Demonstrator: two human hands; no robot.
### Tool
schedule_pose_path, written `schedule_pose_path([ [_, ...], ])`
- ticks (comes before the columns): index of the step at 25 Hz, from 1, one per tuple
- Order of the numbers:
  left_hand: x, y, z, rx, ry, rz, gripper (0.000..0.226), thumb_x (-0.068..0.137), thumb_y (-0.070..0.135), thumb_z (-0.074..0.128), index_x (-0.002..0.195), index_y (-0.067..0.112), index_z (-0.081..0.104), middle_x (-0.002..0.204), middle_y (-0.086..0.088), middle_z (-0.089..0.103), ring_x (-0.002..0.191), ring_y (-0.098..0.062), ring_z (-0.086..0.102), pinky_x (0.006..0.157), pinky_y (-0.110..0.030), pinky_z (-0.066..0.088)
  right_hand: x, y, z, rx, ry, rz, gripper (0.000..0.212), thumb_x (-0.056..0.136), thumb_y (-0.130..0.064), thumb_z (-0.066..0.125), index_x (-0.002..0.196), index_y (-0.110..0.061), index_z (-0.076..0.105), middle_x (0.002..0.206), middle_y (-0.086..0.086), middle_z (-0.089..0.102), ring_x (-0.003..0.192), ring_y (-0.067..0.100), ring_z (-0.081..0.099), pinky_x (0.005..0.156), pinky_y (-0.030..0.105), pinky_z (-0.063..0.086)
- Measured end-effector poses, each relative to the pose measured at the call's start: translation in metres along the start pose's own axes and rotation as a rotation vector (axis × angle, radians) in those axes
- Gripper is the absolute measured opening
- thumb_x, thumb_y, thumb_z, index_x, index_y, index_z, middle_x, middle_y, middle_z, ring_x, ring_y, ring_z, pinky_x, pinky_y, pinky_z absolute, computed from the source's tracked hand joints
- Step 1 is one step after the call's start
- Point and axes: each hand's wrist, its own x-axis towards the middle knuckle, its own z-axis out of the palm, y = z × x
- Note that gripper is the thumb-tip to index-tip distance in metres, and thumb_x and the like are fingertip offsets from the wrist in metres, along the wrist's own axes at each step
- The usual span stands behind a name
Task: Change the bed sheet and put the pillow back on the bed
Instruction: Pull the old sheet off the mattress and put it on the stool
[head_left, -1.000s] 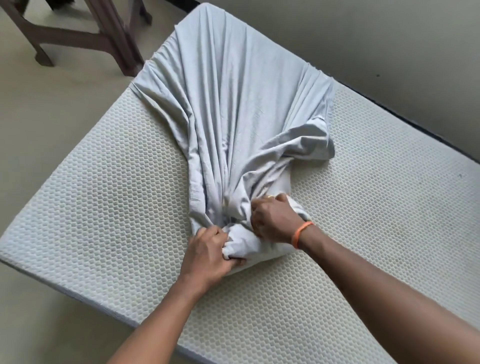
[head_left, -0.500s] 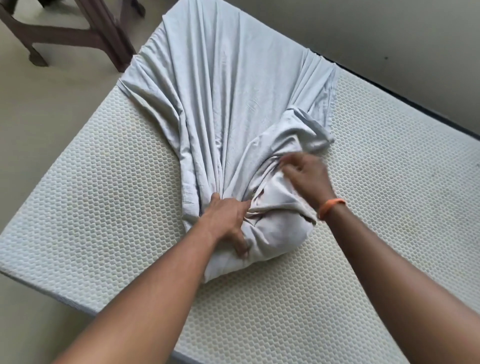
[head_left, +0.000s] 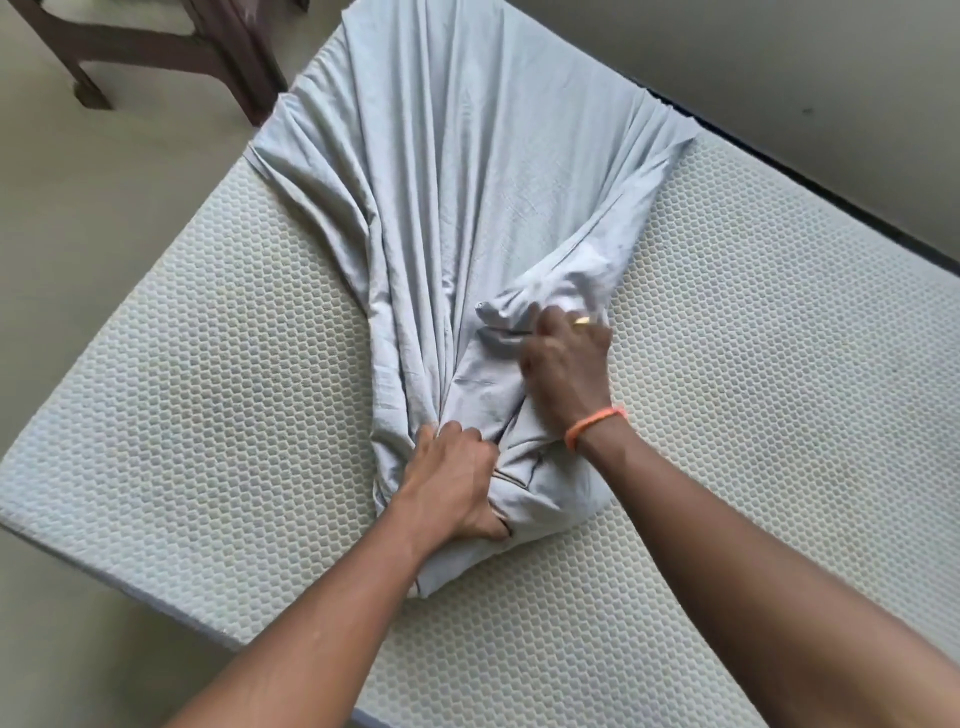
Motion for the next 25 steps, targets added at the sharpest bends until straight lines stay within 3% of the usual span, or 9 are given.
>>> schedule_pose_path([
  [2, -0.006, -0.001, 0.004, -0.007, 0.024, 0.012, 0.08, 0.053, 0.074, 0.07, 0.109, 0.018, 0.062, 0.116, -0.003, 0.049, 0.114, -0.026, 0.043, 0.099, -0.047, 0.035, -0.022, -0.01, 0.008, 0.071, -0.124, -0.053, 0.007, 0.075, -0.009, 0.065, 0.077, -0.015, 0.068, 0.091, 0.01, 0.053, 0.076, 0.032, 0.058, 0.075, 0.048, 0.046],
  [6, -0.01, 0.001, 0.01, -0.088, -0.003, -0.027, 0.088, 0.053, 0.068, 0.077, 0.121, 0.017, 0.053, 0.15, -0.012, 0.021, 0.135, -0.033, 0.03, 0.111, -0.05, 0.03, 0.007, 0.002, 0.012, 0.077, -0.345, 0.36, 0.077, 0.073, -0.03, 0.073, 0.137, -0.015, 0.032, 0.142, 0.014, 0.035, 0.103, 0.037, 0.059, 0.083, 0.05, 0.051],
  [9, -0.009, 0.005, 0.013, -0.114, -0.052, -0.069, 0.098, 0.056, 0.065, 0.08, 0.131, 0.015, 0.04, 0.159, -0.016, 0.011, 0.137, -0.035, 0.034, 0.111, -0.053, 0.031, 0.032, -0.002, 0.009, -0.076, -0.451, 0.186, 0.028, 0.093, -0.021, 0.049, 0.117, -0.02, 0.061, 0.12, 0.007, 0.061, 0.109, 0.031, 0.06, 0.095, 0.049, 0.033],
  [12, -0.017, 0.007, 0.024, -0.124, 0.079, -0.107, 0.12, 0.055, 0.072, 0.075, 0.143, 0.012, 0.019, 0.161, -0.017, 0.002, 0.141, -0.036, 0.03, 0.111, -0.053, 0.031, 0.03, -0.026, -0.004, 0.015, -0.298, -0.059, 0.016, 0.087, -0.02, 0.056, 0.091, -0.022, 0.071, 0.096, -0.003, 0.069, 0.101, 0.027, 0.058, 0.086, 0.042, 0.027],
  [15, -0.023, 0.002, 0.029, -0.164, 0.314, -0.173, 0.14, 0.049, 0.078, 0.07, 0.154, 0.012, 0.005, 0.163, -0.014, 0.008, 0.143, -0.035, 0.028, 0.11, -0.054, 0.033, -0.003, -0.02, -0.012, -0.021, -0.543, -0.267, 0.017, 0.089, -0.025, 0.055, 0.088, -0.021, 0.071, 0.098, -0.003, 0.07, 0.103, 0.023, 0.06, 0.093, 0.041, 0.029],
  [17, -0.015, -0.002, 0.022, -0.125, 0.294, -0.143, 0.123, 0.058, 0.067, 0.073, 0.154, 0.014, 0.016, 0.157, -0.01, 0.029, 0.14, -0.031, 0.036, 0.111, -0.052, 0.034, -0.012, -0.004, -0.009, 0.01, -0.709, -0.231, 0.02, 0.09, -0.025, 0.054, 0.094, -0.019, 0.073, 0.1, 0.003, 0.072, 0.099, 0.026, 0.065, 0.088, 0.035, 0.038],
  [20, 0.009, -0.013, 0.004, -0.244, 0.173, -0.026, 0.047, 0.076, 0.044, 0.06, 0.117, 0.021, 0.054, 0.11, -0.006, 0.067, 0.108, -0.029, 0.062, 0.095, -0.042, 0.045, 0.007, -0.008, -0.015, 0.074, -0.91, -0.119, 0.029, 0.096, -0.031, 0.048, 0.097, -0.012, 0.07, 0.107, 0.01, 0.07, 0.102, 0.03, 0.063, 0.081, 0.034, 0.04],
  [23, 0.028, -0.032, -0.013, -0.424, -0.012, -0.078, 0.025, 0.083, 0.041, 0.058, 0.1, 0.023, 0.061, 0.105, -0.005, 0.07, 0.106, -0.029, 0.062, 0.093, -0.041, 0.043, -0.008, -0.026, -0.032, 0.171, -0.686, -0.153, 0.033, 0.094, -0.034, 0.047, 0.118, -0.018, 0.063, 0.123, 0.007, 0.064, 0.118, 0.027, 0.056, 0.098, 0.04, 0.036],
  [25, 0.035, -0.045, -0.019, -0.403, -0.096, -0.148, 0.028, 0.082, 0.049, 0.058, 0.101, 0.029, 0.064, 0.107, 0.001, 0.069, 0.113, -0.024, 0.056, 0.098, -0.047, 0.031, -0.043, -0.028, -0.045, 0.097, -0.512, -0.208, 0.066, 0.081, -0.046, 0.053, 0.142, -0.024, 0.042, 0.145, 0.009, 0.045, 0.138, 0.03, 0.036, 0.112, 0.053, 0.022],
])
